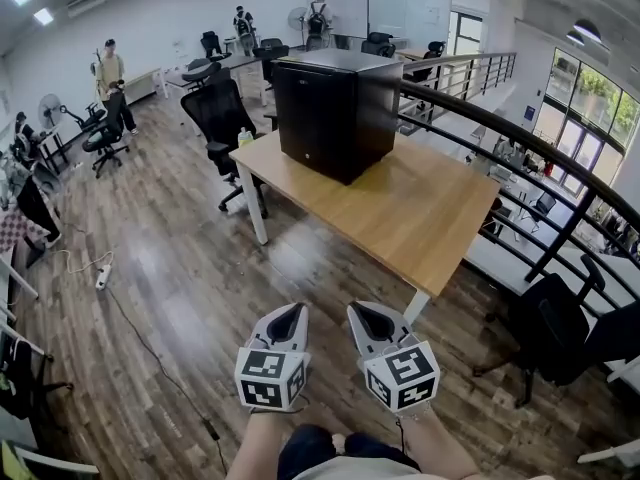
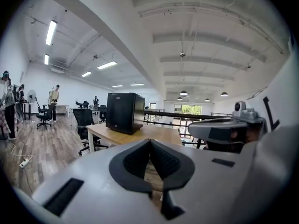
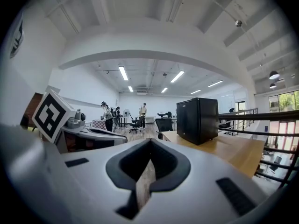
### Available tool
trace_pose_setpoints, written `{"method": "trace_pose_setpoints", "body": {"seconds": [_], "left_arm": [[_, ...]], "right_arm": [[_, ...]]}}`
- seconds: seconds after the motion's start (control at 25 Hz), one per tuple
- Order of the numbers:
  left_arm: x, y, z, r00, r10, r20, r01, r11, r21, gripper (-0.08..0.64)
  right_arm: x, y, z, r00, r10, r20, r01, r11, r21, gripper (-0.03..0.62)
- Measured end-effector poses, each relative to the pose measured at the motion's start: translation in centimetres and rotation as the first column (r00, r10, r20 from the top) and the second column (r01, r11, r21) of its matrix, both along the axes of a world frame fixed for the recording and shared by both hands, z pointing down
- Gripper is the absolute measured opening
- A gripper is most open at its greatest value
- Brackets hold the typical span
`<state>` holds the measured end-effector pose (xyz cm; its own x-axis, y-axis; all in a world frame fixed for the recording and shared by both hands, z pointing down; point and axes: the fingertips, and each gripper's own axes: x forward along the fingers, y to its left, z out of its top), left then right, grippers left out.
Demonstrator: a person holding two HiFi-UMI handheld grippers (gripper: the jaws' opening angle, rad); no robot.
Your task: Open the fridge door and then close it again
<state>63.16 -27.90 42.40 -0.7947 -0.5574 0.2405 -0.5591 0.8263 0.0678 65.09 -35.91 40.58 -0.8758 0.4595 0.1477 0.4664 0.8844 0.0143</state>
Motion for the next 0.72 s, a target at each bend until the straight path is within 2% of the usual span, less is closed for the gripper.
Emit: {"method": "trace_pose_setpoints", "body": {"seconds": [0.2, 0.36, 0.56, 0.72], "left_arm": [[-2.6, 0.2, 0.6, 0.999, -0.048, -0.016, 0.047, 0.997, -0.059, 0.005], [-5.6, 1.2, 2.0, 0.998, -0.044, -0.048, 0.041, 0.997, -0.062, 0.005], [-12.3, 4.7, 3.1, 0.996, -0.023, -0.081, 0.017, 0.997, -0.076, 0.005], [-19.1, 8.7, 1.6, 0.998, -0.003, -0.065, -0.001, 0.998, -0.071, 0.005]], "right_arm": [[-2.8, 1.2, 1.5, 0.996, -0.060, -0.060, 0.062, 0.998, 0.026, -0.003], [-6.4, 3.1, 3.0, 0.991, -0.073, -0.115, 0.079, 0.996, 0.046, -0.003], [-13.6, 7.2, 4.6, 0.981, -0.065, -0.181, 0.081, 0.993, 0.082, -0.003], [-20.1, 11.6, 3.7, 0.979, -0.066, -0.194, 0.078, 0.995, 0.058, -0.003]]}}
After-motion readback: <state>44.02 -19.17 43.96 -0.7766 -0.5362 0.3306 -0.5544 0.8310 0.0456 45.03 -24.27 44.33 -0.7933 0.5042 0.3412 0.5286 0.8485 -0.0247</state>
